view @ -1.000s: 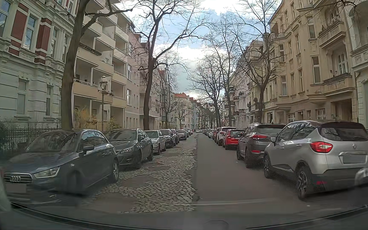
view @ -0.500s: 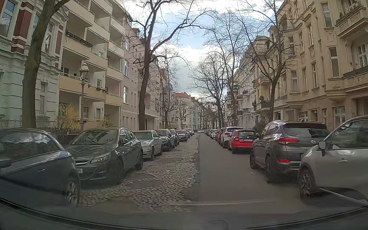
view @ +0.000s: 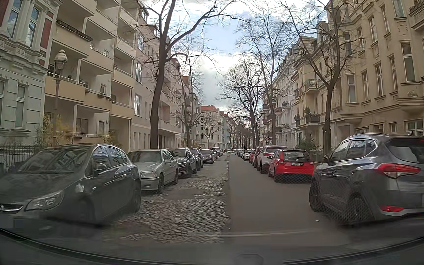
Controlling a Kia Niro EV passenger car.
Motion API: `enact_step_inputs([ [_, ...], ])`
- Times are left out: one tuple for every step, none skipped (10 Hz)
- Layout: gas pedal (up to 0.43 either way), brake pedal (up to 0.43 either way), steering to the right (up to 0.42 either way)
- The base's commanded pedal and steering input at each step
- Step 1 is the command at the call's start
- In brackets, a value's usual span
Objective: Follow the waypoints while adhering to traffic rules and regulations
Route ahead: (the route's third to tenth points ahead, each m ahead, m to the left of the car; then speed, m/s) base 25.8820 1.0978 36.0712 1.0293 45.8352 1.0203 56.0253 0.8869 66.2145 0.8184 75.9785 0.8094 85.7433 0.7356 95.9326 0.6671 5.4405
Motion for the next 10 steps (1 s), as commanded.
enact_step_inputs([
  [0.028,0.030,0.007],
  [0.028,0.030,0.008],
  [0.028,0.030,0.014],
  [0.028,0.030,0.020],
  [0.039,0.030,0.025],
  [0.039,0.030,0.020],
  [0.039,0.030,0.011],
  [0.039,0.030,0.009],
  [0.039,0.030,0.012],
  [0.039,0.030,0.014],
])
